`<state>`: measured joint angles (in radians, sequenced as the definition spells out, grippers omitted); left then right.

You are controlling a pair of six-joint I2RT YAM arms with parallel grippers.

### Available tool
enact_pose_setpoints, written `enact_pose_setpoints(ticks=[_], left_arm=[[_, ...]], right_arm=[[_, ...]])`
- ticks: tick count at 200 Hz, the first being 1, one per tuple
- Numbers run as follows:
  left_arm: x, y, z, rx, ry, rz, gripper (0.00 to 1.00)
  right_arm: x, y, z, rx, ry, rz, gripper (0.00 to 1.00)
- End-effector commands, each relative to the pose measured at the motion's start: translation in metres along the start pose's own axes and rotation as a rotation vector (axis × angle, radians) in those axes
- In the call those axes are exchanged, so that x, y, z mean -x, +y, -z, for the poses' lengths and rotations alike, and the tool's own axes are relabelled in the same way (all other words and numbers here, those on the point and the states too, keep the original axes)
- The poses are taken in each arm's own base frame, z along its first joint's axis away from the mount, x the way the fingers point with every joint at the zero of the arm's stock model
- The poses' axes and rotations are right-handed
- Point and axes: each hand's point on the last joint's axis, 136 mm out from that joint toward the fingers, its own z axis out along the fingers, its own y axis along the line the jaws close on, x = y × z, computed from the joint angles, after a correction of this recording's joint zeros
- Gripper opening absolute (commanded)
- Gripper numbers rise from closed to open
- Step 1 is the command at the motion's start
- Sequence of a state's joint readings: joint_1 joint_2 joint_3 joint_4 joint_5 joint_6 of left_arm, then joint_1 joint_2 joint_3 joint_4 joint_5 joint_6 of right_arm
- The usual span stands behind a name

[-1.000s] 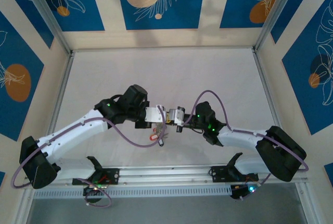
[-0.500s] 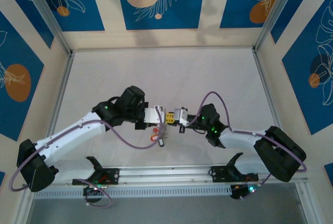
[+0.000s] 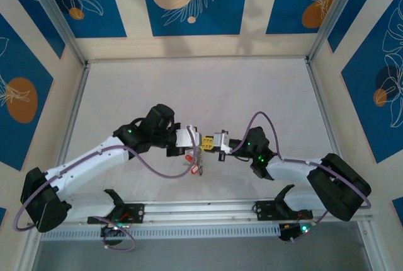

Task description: Put the keys on the keyring

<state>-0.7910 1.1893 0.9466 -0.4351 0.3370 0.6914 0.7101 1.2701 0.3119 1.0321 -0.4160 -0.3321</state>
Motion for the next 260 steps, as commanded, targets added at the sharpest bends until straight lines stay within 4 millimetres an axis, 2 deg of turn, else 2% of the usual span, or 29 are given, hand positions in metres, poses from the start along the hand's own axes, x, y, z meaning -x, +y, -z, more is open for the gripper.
enact_pose_setpoints(ticks=[1,12,32,50,123,152,163,191,218,260], left_arm=[[0.005,0.006,0.009,0.032,-0.028,-0.012,0.0],[0.001,0.006,0.011,0.029,0.003,-0.022,0.0],[-0.007,0.009,0.014,0.045,0.073,-0.037,0.0],[-0.009,0.007,0.017,0.033,0.127,-0.065,0.0],[0.0,-0.002,0.008,-0.035,0.175,-0.124,0.0],[0.004,-0.001,0.008,-0.036,0.16,-0.127,0.0],[0.004,-0.001,0.009,-0.033,0.16,-0.129,0.0],[-0.003,-0.001,0.01,-0.015,0.172,-0.136,0.08],[-0.009,-0.003,0.011,-0.004,0.143,-0.121,0.1],[-0.002,0.006,0.016,0.029,0.025,-0.042,0.12]], right_arm=[[0.017,0.002,0.003,0.009,-0.048,0.051,0.0],[0.011,0.001,0.002,-0.001,-0.014,0.057,0.0],[-0.001,-0.002,0.0,-0.036,0.07,0.07,0.12],[-0.006,-0.004,-0.001,-0.042,0.118,0.069,0.17],[-0.005,-0.007,-0.019,-0.019,0.097,0.024,0.23],[-0.007,-0.009,-0.023,-0.02,0.1,0.003,0.09],[-0.006,-0.009,-0.023,-0.022,0.095,0.002,0.0],[0.0,-0.007,-0.02,-0.019,0.062,0.011,0.0],[0.007,-0.006,-0.011,-0.023,-0.007,0.014,0.0],[0.017,-0.001,-0.003,-0.01,-0.063,0.03,0.0]])
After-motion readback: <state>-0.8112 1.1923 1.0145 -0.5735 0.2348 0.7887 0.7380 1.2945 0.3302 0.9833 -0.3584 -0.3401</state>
